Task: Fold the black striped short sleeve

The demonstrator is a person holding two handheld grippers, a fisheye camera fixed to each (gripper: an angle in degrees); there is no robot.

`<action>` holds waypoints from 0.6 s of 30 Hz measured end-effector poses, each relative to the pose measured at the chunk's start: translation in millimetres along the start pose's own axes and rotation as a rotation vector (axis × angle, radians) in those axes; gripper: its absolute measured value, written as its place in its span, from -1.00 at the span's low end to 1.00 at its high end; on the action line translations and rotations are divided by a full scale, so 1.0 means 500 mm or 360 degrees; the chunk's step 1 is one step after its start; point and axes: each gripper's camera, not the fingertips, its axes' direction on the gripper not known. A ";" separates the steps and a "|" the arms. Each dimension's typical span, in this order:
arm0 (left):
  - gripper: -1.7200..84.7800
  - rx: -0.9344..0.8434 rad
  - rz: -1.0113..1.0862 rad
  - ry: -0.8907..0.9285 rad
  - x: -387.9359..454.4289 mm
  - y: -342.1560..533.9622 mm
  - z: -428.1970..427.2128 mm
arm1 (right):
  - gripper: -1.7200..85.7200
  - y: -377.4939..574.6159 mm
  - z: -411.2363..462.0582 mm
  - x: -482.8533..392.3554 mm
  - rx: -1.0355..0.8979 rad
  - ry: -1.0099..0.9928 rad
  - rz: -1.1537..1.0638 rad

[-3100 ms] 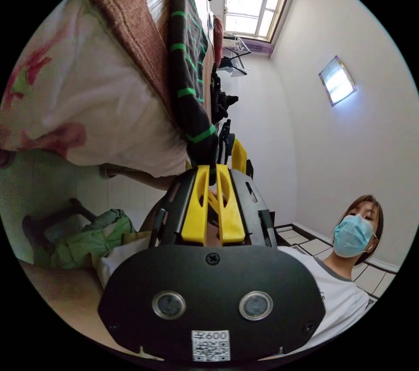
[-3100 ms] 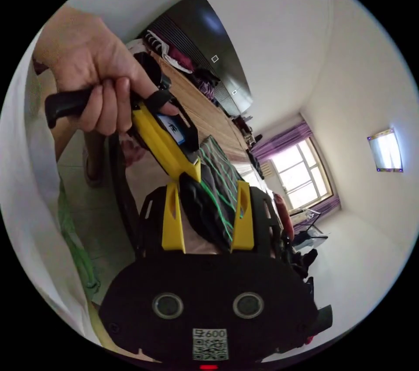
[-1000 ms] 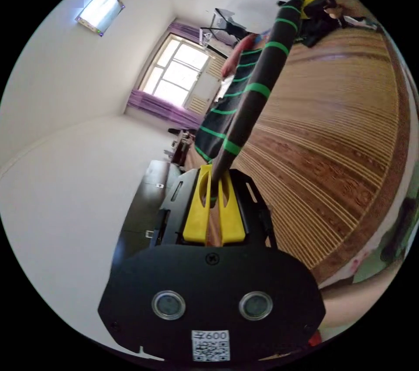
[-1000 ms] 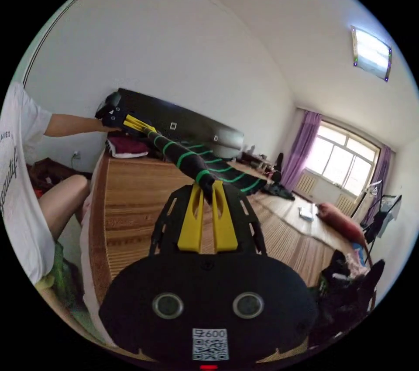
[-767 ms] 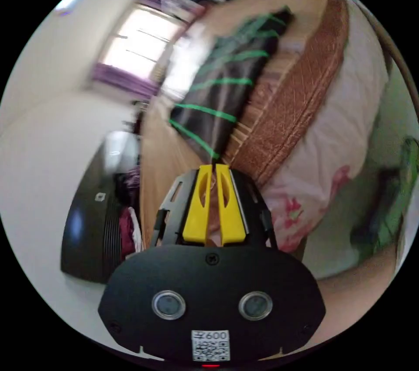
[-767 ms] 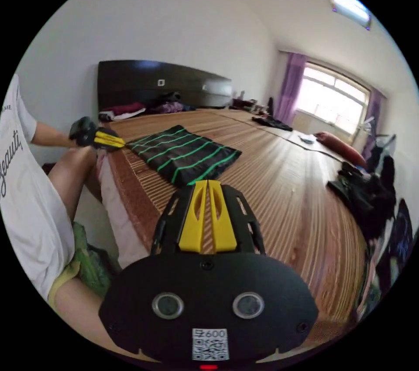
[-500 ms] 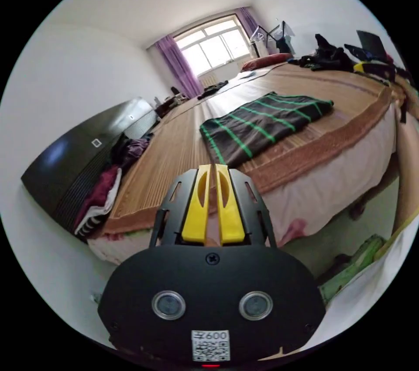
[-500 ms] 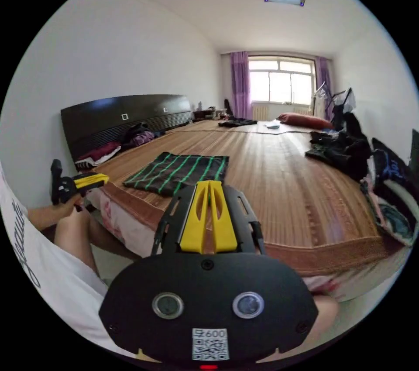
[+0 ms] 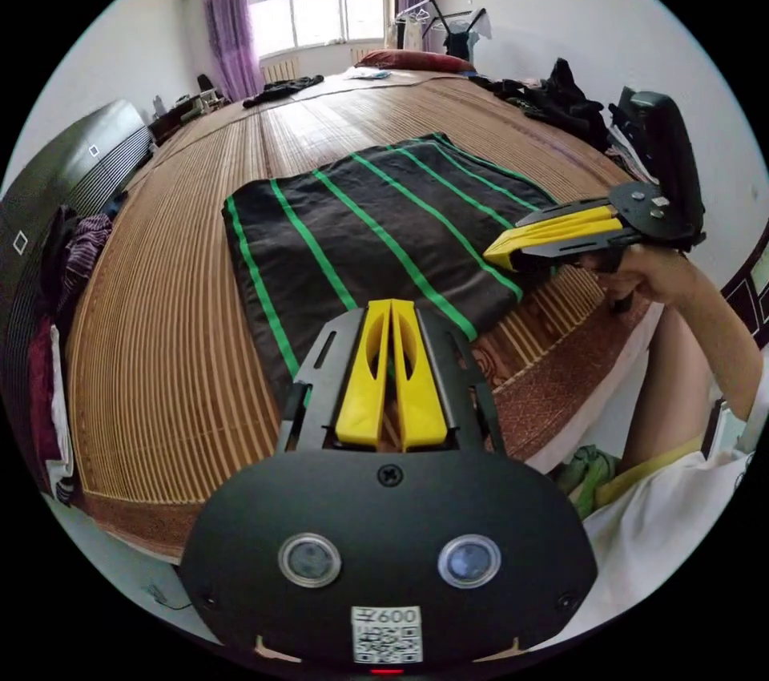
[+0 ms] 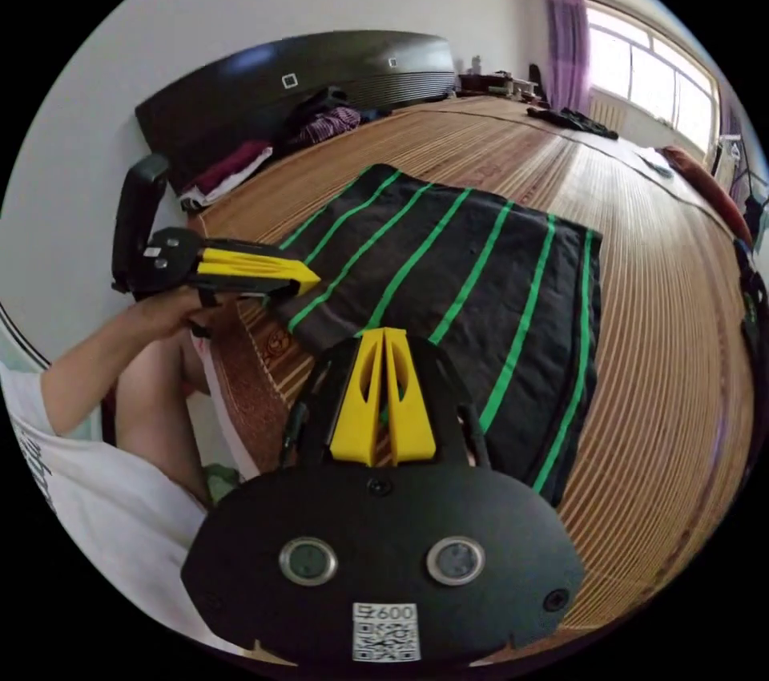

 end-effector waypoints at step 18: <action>-0.96 0.0183 -0.0121 -0.0032 -0.364 0.327 -0.865 | -0.98 0.019 0.056 -0.053 0.0022 0.0262 -0.0196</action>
